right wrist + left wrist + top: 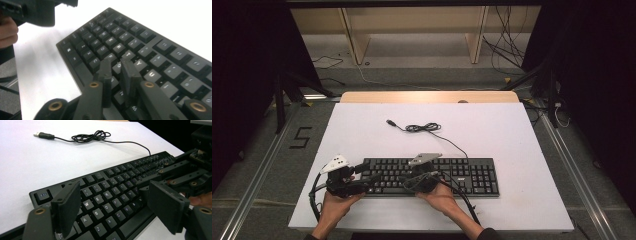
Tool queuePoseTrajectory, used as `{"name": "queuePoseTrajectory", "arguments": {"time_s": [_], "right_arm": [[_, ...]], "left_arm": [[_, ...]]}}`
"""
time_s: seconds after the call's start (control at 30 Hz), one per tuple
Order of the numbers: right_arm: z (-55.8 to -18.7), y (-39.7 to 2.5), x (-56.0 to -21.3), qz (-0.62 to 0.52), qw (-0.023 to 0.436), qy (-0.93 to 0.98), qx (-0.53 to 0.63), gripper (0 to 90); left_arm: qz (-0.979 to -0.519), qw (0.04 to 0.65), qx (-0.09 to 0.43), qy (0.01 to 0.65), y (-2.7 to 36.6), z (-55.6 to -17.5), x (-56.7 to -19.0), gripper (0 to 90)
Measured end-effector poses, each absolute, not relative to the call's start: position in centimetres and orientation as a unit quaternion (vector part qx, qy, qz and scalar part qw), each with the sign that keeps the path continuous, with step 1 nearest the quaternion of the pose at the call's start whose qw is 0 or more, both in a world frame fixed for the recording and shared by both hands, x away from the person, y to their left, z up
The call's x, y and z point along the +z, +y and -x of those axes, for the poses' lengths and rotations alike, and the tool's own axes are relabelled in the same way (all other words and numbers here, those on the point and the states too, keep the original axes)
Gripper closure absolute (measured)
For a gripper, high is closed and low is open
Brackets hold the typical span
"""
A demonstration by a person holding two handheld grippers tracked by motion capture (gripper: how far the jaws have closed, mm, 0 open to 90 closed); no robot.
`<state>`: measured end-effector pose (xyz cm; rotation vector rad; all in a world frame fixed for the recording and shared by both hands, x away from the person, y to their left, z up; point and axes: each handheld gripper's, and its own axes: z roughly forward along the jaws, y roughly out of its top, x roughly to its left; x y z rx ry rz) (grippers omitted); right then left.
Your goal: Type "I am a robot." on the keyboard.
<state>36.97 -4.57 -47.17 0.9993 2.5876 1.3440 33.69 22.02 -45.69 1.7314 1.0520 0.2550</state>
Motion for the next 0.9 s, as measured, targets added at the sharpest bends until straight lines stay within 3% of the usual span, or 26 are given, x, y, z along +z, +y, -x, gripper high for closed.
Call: {"name": "queuePoseTrajectory", "arguments": {"time_s": [0.37,0.53,0.77,0.9], "right_arm": [[-37.6,-6.4,-46.0,-0.342,0.036,0.822,0.454,50.0],[-38.1,-7.5,-45.5,-0.354,0.044,0.815,0.456,41.1],[-38.6,-8.5,-45.2,-0.364,0.052,0.811,0.455,39.0],[-38.7,-8.6,-45.3,-0.367,0.058,0.813,0.448,45.7]], "left_arm": [[-0.724,0.524,0.106,0.436,22.0,-33.7,-45.7,26.3],[-0.724,0.525,0.105,0.434,22.0,-33.6,-45.7,26.1],[-0.725,0.526,0.103,0.433,21.9,-33.6,-45.6,26.1],[-0.725,0.526,0.103,0.433,21.9,-33.6,-45.6,26.1]]}}
